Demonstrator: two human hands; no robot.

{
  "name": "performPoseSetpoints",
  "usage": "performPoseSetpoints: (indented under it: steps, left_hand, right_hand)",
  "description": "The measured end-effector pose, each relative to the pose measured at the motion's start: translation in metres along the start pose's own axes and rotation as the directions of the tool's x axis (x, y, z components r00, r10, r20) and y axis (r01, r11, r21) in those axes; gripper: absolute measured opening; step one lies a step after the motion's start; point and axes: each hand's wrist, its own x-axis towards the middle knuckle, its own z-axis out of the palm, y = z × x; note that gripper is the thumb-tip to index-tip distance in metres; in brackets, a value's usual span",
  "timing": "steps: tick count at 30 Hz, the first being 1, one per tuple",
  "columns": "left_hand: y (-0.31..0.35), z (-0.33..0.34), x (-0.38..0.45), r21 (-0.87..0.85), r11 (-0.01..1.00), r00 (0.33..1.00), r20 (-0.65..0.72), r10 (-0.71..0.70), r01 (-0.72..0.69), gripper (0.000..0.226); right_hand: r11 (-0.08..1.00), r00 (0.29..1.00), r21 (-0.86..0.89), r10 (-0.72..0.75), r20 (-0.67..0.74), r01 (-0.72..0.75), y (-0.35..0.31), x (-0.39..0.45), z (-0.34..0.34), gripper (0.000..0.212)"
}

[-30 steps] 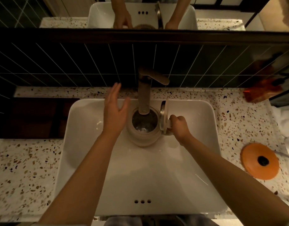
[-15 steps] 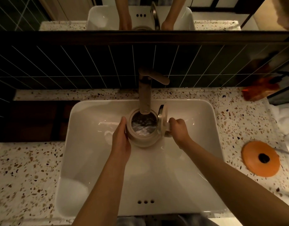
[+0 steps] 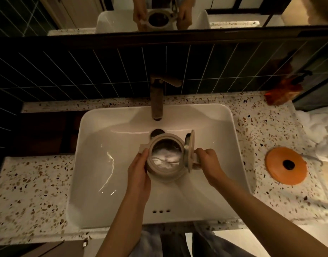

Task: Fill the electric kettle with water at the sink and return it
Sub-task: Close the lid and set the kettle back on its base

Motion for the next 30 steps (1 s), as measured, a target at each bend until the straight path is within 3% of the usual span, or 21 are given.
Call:
performPoseSetpoints:
  steps: [6, 9, 16, 21, 23, 25, 30]
  left_hand:
    - [-0.011, 0.015, -0.057, 0.064, 0.996, 0.998, 0.034, 0.055, -0.057, 0.031]
    - [-0.015, 0.032, -0.096, 0.059, 0.986, 0.985, 0.093, 0.147, -0.153, 0.044]
    - [-0.042, 0.076, -0.172, 0.011, 0.977, 0.955, 0.211, 0.208, -0.215, 0.041]
    - [-0.041, 0.08, -0.169, -0.057, 0.982, 0.961, 0.202, 0.187, -0.179, 0.034]
    - [-0.051, 0.074, -0.171, 0.049, 0.987, 0.971, 0.194, 0.143, -0.155, 0.037]
    - [-0.098, 0.113, -0.228, 0.1, 0.977, 0.969, 0.184, 0.167, -0.187, 0.034]
    - [-0.104, 0.113, -0.221, 0.121, 0.983, 0.966, 0.233, 0.11, -0.14, 0.036]
  right_hand:
    - [0.996, 0.999, 0.074, -0.051, 0.015, 0.05, 0.003, -0.046, -0.048, 0.071]
    - [0.987, 0.998, 0.148, -0.062, 0.032, 0.057, -0.003, -0.075, -0.083, 0.076]
    - [0.956, 0.984, 0.246, -0.174, 0.036, 0.16, -0.003, -0.129, -0.162, 0.021]
    - [0.943, 0.978, 0.285, -0.198, 0.071, 0.171, 0.004, -0.133, -0.164, 0.032]
    - [0.944, 0.983, 0.293, -0.175, 0.06, 0.151, 0.015, -0.134, -0.167, 0.039]
    - [0.937, 0.971, 0.304, -0.211, 0.113, 0.169, 0.039, -0.16, -0.236, 0.039]
    - [0.932, 0.977, 0.323, -0.199, 0.071, 0.166, 0.057, -0.152, -0.233, 0.037]
